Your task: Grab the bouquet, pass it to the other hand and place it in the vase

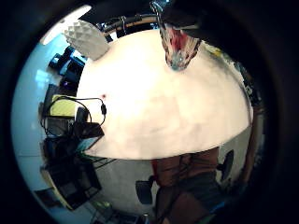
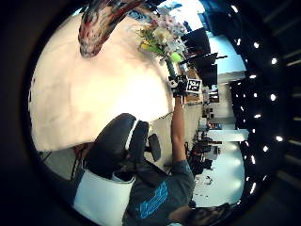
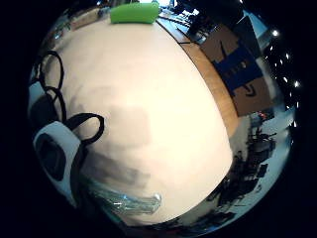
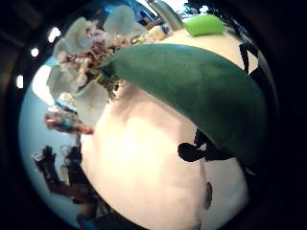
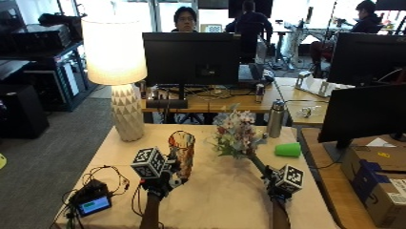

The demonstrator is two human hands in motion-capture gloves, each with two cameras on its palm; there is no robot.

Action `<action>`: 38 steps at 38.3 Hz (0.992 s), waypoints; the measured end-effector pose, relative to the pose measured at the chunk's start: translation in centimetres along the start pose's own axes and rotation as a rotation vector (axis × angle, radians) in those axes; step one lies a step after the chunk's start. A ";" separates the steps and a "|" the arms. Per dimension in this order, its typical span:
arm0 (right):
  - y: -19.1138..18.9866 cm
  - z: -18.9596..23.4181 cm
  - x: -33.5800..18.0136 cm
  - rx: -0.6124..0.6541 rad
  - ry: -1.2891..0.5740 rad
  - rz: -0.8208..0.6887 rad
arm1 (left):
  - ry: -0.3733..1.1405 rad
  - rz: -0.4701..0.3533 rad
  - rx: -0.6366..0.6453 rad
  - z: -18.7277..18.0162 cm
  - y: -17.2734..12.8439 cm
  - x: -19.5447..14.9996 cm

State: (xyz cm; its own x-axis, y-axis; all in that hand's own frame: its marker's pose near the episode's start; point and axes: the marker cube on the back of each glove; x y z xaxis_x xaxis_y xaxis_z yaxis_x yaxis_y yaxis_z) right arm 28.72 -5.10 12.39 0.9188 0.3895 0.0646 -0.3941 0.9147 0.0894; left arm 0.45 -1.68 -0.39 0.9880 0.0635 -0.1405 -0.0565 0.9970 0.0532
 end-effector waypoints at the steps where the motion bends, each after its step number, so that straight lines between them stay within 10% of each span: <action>1: -0.1 -0.7 -0.5 0.018 -0.050 0.008 | 0.018 0.007 0.022 -0.4 -0.3 0.2; 10: 0.1 -7.7 -6.7 0.142 -0.541 -0.031 | 0.363 0.096 0.229 -3.6 -2.9 3.7; 18: 1.5 -11.5 -14.0 0.142 -0.910 -0.194 | 0.877 0.339 0.267 -5.2 -5.7 10.0; 25: 3.8 -12.6 -19.4 0.059 -1.159 -0.351 | 0.837 0.560 0.279 -5.0 -9.0 13.8; 30: 4.9 -12.4 -22.4 0.055 -1.228 -0.509 | 1.040 0.401 0.105 -4.8 -9.1 16.5; 38: 7.2 -11.6 -25.9 -0.132 -1.409 -0.497 | 1.159 0.415 0.102 -5.0 -10.2 17.8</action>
State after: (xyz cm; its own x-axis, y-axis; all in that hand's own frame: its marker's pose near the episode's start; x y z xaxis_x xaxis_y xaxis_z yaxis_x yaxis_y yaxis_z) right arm 2.34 -7.42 -0.14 0.1484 -0.3052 0.9407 0.0181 0.9519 0.3059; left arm 17.86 -10.47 -8.33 0.1842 0.4280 -0.8848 -0.2730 0.8870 0.3723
